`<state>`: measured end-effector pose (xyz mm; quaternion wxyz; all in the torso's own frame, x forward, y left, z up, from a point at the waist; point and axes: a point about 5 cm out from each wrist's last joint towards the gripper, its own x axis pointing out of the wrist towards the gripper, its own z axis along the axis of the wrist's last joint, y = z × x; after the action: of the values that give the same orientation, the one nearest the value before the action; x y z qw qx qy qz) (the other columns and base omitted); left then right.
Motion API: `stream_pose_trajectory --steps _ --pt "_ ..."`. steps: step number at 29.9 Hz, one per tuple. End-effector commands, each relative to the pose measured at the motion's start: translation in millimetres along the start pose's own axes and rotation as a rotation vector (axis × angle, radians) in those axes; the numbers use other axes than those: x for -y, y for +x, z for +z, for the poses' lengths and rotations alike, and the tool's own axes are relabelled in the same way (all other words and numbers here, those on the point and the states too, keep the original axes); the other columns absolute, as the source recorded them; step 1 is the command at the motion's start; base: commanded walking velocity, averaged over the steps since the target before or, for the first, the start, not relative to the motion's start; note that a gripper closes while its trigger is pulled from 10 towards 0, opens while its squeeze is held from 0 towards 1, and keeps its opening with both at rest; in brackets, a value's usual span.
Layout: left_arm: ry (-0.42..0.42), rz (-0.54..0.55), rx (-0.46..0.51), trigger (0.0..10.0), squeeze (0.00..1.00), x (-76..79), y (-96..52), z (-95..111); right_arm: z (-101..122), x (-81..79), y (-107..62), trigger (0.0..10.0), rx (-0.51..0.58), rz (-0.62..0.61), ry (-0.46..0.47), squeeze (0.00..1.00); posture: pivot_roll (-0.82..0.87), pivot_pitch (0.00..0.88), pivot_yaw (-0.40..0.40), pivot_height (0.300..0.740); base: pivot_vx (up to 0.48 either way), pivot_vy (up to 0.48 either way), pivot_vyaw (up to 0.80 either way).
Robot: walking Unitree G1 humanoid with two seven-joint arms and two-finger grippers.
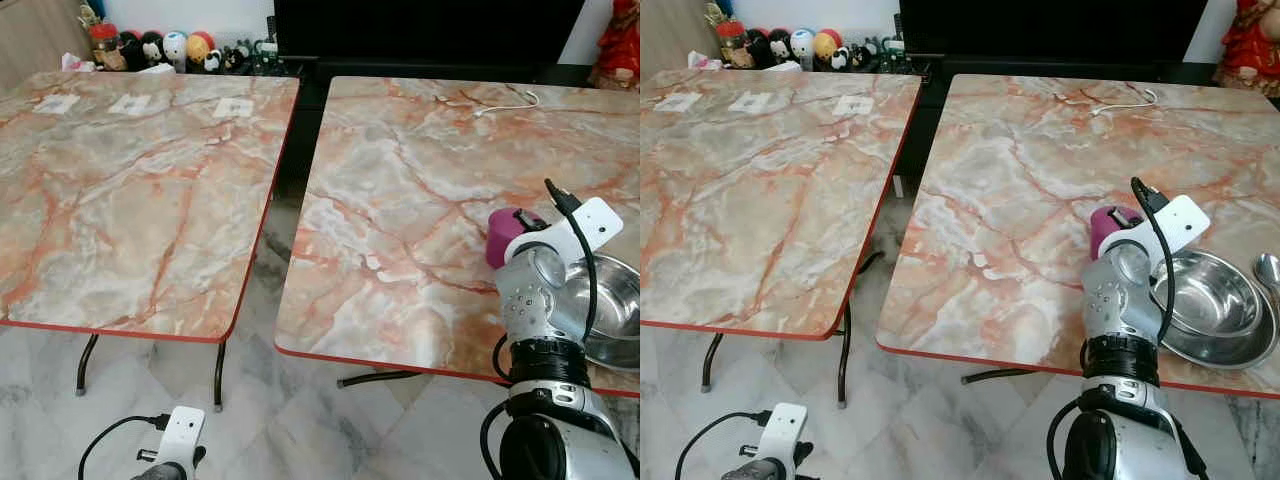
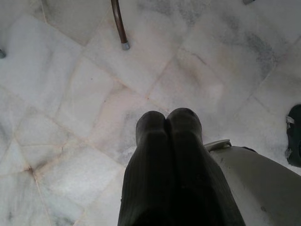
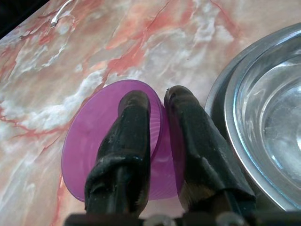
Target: Setting the table
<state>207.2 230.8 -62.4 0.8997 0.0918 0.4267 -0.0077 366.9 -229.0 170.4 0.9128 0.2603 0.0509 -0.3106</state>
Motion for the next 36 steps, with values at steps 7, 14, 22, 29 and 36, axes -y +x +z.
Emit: stream_pose_trajectory --steps 7,14,22,29,36 --pt "-0.005 0.003 -0.024 10.0 0.00 -1.7 -1.2 -6.2 5.1 1.7 0.3 10.0 -0.005 -0.026 0.076 0.00 0.12 0.091 0.015 0.740 0.000 0.000 0.00" --pt "-0.002 0.005 -0.024 10.0 0.00 -2.5 -1.4 -6.2 4.6 -0.4 -0.4 10.0 -0.009 -0.007 0.102 0.90 0.12 0.090 0.017 0.740 0.000 0.000 0.00" --pt "-0.002 0.006 -0.023 10.0 0.00 -2.8 -1.4 -6.2 8.1 -4.3 -1.3 10.0 0.006 0.014 0.120 0.05 0.12 0.090 0.018 0.740 0.000 0.000 0.00" --pt "-0.002 0.006 -0.023 10.0 0.00 -2.8 -1.5 -6.4 13.2 -7.4 -2.5 10.0 0.035 0.036 0.155 0.00 0.12 0.090 0.019 0.740 0.000 0.000 0.00" --pt "-0.004 0.006 -0.023 10.0 0.00 -2.8 -1.5 -6.4 19.9 -8.4 -3.5 10.0 0.083 0.043 0.137 0.00 0.12 0.089 0.018 0.740 0.000 0.000 0.00"
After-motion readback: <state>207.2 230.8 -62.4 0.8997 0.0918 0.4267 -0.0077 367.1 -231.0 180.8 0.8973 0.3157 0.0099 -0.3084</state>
